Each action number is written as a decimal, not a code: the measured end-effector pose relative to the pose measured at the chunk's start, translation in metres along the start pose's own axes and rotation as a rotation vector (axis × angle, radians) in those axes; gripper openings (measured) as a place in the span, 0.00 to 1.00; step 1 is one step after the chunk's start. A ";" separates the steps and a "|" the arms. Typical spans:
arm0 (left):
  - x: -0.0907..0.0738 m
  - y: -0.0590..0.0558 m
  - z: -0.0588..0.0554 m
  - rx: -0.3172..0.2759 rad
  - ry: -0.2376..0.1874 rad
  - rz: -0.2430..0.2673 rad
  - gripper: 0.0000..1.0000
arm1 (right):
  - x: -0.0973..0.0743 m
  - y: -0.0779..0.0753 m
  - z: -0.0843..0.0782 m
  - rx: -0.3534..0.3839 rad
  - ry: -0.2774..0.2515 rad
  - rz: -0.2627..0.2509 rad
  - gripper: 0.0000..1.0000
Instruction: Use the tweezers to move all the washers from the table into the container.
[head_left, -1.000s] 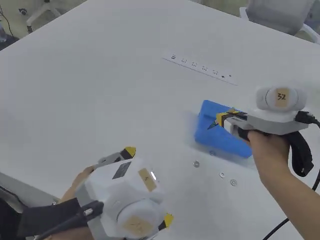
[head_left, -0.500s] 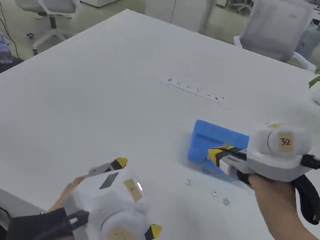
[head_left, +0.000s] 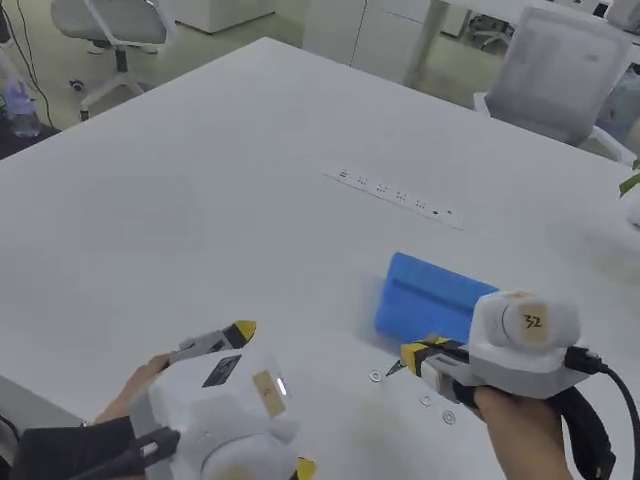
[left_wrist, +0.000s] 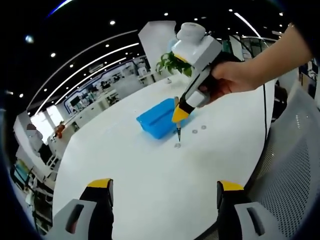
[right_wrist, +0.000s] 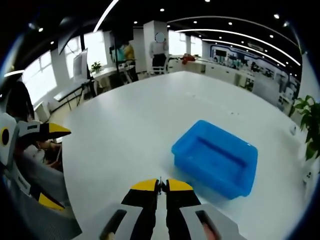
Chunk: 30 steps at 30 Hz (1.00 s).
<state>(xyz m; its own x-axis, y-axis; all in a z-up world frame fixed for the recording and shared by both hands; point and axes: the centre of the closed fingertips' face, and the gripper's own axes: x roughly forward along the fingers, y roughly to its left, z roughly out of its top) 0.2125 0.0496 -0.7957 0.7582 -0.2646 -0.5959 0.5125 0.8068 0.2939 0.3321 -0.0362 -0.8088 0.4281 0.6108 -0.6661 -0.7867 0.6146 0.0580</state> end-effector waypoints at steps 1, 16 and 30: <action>0.000 0.000 0.000 -0.001 -0.002 0.000 0.87 | 0.001 0.000 0.000 0.005 0.002 0.002 0.02; -0.001 0.005 -0.001 -0.020 -0.007 0.010 0.85 | 0.008 0.003 0.001 0.038 0.010 -0.034 0.02; -0.001 0.010 -0.004 -0.039 -0.004 0.018 0.83 | 0.008 0.007 0.002 0.034 0.022 -0.033 0.02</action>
<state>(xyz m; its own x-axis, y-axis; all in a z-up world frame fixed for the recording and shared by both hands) 0.2151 0.0601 -0.7947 0.7688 -0.2513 -0.5880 0.4826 0.8313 0.2758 0.3309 -0.0256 -0.8124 0.4428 0.5791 -0.6845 -0.7567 0.6509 0.0612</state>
